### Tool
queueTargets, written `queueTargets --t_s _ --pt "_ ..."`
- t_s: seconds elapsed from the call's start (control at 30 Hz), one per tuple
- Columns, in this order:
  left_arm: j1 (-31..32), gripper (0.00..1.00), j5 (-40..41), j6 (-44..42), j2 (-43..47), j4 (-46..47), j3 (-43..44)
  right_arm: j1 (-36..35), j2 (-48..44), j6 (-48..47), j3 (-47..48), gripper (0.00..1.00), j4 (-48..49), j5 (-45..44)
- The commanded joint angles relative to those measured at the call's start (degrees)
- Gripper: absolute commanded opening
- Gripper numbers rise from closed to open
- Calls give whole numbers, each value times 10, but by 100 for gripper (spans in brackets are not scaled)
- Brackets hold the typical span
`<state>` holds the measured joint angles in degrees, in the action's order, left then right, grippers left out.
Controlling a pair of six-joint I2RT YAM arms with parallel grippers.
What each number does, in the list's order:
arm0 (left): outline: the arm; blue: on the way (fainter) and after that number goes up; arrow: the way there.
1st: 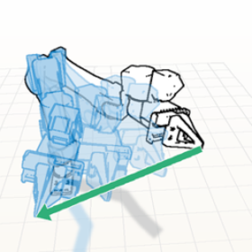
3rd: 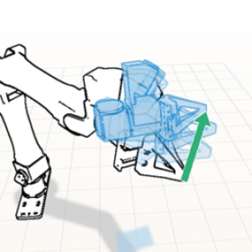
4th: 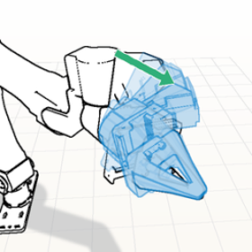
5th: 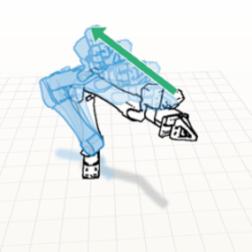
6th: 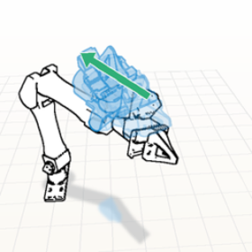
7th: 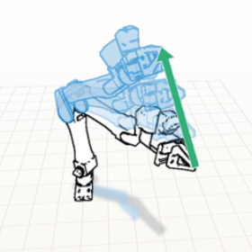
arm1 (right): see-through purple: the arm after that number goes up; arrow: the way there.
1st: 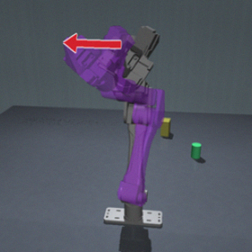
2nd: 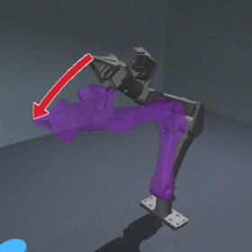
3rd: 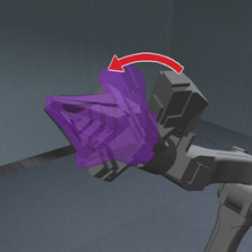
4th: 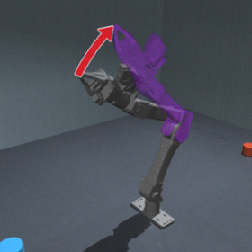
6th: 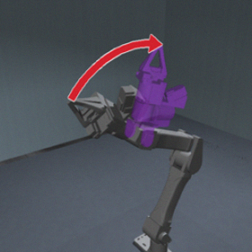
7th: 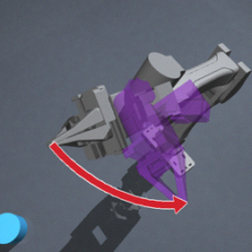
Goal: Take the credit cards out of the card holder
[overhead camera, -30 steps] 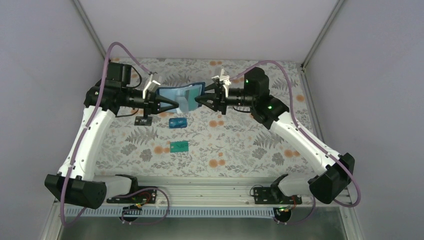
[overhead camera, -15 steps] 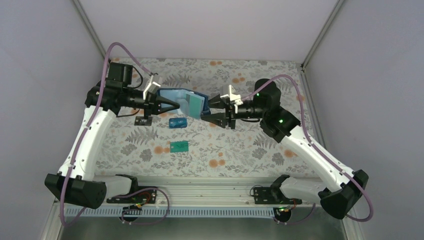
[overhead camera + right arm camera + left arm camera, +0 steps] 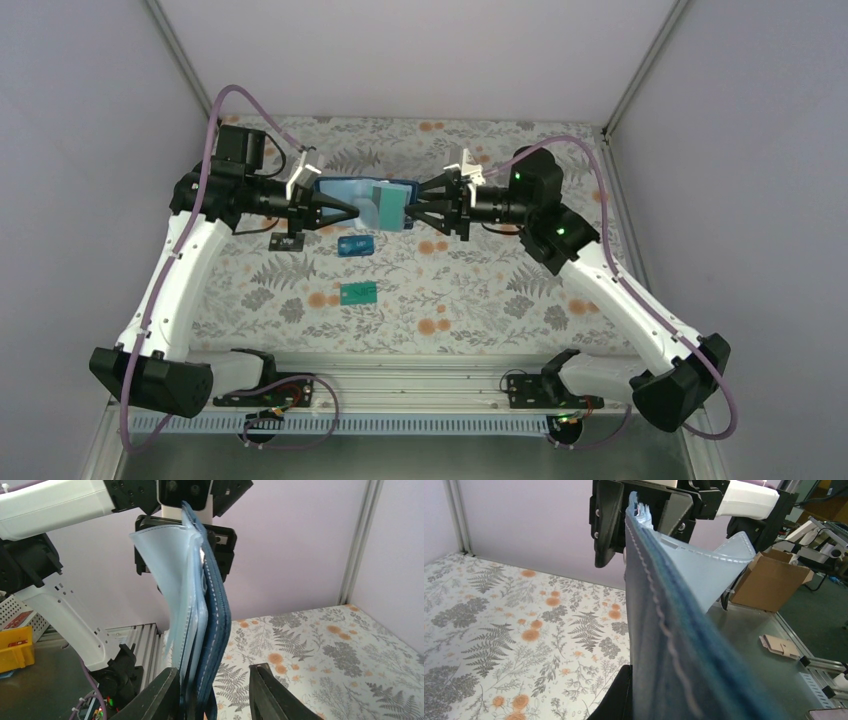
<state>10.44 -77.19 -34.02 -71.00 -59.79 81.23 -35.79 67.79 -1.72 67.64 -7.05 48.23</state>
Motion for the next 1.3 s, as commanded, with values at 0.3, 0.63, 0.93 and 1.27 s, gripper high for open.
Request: queueTargets --t_s 0.3,0.63,0.93,1.27 --pt "-1 2 -24 -17 5 2 14 25 -3 15 9 39 -2 4" --pt "-2 2 -9 4 2 19 6 18 15 36 18 41 8 7" --pt "-1 2 -8 2 3 19 1 11 33 52 33 38 19 -1" --pt "-1 2 -6 7 4 24 -2 -13 54 16 55 57 0 79"
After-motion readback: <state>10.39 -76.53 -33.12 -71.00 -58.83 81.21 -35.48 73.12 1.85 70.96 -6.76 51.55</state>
